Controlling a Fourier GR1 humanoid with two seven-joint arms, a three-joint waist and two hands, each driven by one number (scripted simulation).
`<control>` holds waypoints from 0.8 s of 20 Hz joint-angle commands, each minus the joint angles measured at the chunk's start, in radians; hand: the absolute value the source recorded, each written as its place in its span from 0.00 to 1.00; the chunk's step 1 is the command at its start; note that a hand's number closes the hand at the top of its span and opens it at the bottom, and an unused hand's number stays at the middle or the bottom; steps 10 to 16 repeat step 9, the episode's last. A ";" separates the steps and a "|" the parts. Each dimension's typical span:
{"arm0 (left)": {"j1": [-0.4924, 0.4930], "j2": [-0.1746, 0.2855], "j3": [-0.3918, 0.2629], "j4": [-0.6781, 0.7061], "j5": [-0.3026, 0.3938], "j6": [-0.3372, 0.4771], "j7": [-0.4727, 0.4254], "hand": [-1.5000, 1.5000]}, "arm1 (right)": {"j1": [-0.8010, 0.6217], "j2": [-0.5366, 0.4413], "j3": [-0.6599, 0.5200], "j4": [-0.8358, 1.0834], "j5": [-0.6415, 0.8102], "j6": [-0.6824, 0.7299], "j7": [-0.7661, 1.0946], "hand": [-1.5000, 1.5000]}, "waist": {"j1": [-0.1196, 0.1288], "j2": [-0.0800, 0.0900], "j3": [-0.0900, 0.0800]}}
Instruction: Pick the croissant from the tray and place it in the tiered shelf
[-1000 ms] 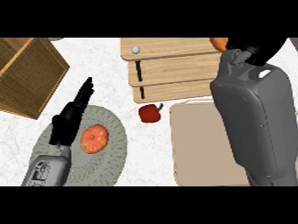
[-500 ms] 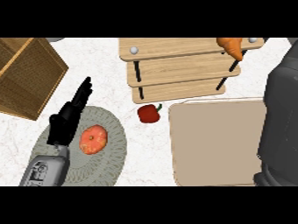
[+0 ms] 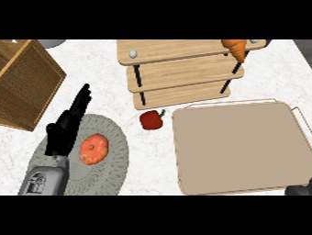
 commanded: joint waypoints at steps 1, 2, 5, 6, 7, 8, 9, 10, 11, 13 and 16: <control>-0.003 0.021 0.021 0.003 0.009 -0.008 0.008 0.50 | 0.105 -0.060 -0.095 -0.174 -0.127 0.236 0.118 0.00 | -0.013 -0.001 0.001; 0.016 0.017 0.021 -0.002 0.020 -0.017 -0.005 0.50 | 0.135 -0.091 -0.144 -0.196 -0.181 0.270 0.100 0.00 | -0.016 -0.002 0.001; 0.027 -0.013 -0.008 -0.041 -0.005 0.017 0.035 0.50 | 0.225 -0.136 -0.239 -0.250 -0.322 0.379 0.072 0.00 | -0.023 -0.005 0.002; 0.023 0.002 -0.003 -0.058 -0.004 0.009 0.049 0.50 | 0.227 -0.148 -0.285 -0.260 -0.390 0.401 0.078 0.00 | -0.018 -0.005 0.002; 0.042 -0.001 -0.002 -0.057 -0.005 0.014 0.035 0.50 | 0.241 -0.147 -0.337 -0.318 -0.451 0.413 0.099 0.00 | -0.029 -0.010 0.003; 0.030 -0.001 0.011 -0.039 0.007 0.011 0.025 0.50 | 0.286 -0.156 -0.369 -0.340 -0.503 0.437 0.082 0.00 | -0.031 -0.007 0.002; 0.022 0.011 0.015 -0.028 0.004 0.004 0.028 0.50 | 0.287 -0.179 -0.406 -0.324 -0.555 0.460 0.092 0.00 | -0.039 -0.008 0.002; 0.022 0.011 0.015 -0.028 0.004 0.004 0.028 0.50 | 0.287 -0.179 -0.406 -0.324 -0.555 0.460 0.092 0.00 | -0.039 -0.008 0.002; 0.022 0.011 0.015 -0.028 0.004 0.004 0.028 0.50 | 0.287 -0.179 -0.406 -0.324 -0.555 0.460 0.092 0.00 | -0.039 -0.008 0.002; 0.022 0.011 0.015 -0.028 0.004 0.004 0.028 0.50 | 0.287 -0.179 -0.406 -0.324 -0.555 0.460 0.092 0.00 | -0.039 -0.008 0.002; 0.022 0.011 0.015 -0.028 0.004 0.004 0.028 0.50 | 0.287 -0.179 -0.406 -0.324 -0.555 0.460 0.092 0.00 | -0.039 -0.008 0.002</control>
